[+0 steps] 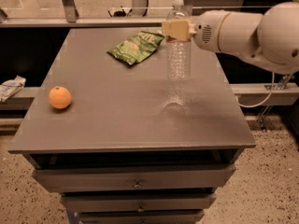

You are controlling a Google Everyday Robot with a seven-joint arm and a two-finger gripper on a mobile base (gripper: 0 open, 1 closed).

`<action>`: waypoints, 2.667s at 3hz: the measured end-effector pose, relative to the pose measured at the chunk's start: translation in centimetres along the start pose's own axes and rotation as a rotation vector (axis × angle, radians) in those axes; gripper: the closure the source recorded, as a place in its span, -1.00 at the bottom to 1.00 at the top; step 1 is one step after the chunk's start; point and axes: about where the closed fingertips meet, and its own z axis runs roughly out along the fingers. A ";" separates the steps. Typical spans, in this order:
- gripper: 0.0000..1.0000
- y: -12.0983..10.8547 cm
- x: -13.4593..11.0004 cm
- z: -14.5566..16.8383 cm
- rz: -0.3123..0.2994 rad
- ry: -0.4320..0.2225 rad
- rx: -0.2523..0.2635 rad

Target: Place water bottle upright

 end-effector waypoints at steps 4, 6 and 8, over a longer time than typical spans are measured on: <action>1.00 0.4 -3.2 2.8 -0.082 -0.303 -0.006; 1.00 -0.5 -2.3 1.0 -0.115 -0.410 -0.053; 1.00 2.0 -1.2 0.0 -0.260 -0.484 -0.268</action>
Offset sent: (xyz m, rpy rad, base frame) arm 0.0371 -0.0126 0.0305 0.2518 -0.3467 -0.0910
